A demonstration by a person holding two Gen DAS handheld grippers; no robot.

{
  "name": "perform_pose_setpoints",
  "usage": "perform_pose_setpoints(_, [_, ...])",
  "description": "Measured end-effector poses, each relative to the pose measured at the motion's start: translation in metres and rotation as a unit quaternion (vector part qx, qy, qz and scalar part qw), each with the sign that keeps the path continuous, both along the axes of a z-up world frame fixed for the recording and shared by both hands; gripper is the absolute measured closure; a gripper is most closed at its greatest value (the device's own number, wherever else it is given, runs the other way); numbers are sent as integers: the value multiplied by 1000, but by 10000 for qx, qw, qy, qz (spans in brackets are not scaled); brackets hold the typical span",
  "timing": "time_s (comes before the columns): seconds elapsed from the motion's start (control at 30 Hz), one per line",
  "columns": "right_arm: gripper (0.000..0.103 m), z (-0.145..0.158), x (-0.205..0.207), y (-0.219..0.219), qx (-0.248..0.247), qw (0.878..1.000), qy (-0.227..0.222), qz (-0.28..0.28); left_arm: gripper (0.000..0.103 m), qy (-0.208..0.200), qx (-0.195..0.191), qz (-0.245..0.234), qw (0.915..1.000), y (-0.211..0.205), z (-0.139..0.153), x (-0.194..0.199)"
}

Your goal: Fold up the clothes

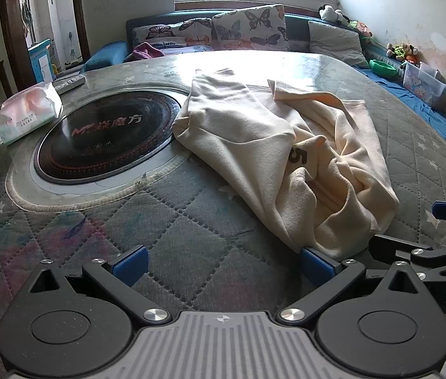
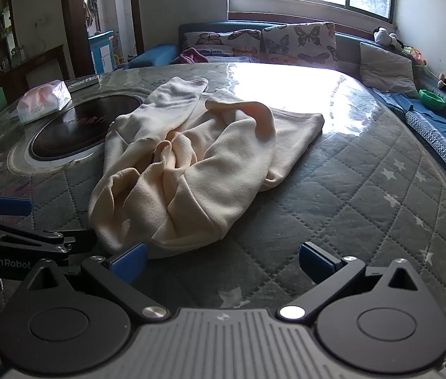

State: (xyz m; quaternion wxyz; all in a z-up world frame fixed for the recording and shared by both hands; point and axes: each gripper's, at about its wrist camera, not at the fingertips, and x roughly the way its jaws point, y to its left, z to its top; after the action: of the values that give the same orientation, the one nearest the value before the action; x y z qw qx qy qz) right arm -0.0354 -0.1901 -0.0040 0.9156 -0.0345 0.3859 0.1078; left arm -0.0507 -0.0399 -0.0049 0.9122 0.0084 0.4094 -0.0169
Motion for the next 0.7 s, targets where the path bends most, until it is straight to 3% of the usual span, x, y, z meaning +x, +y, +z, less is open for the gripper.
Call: perform_pose_setpoints(0.7, [0,1,5,2,29,10000,18,67,0,57,31,24,10000,1,1,5])
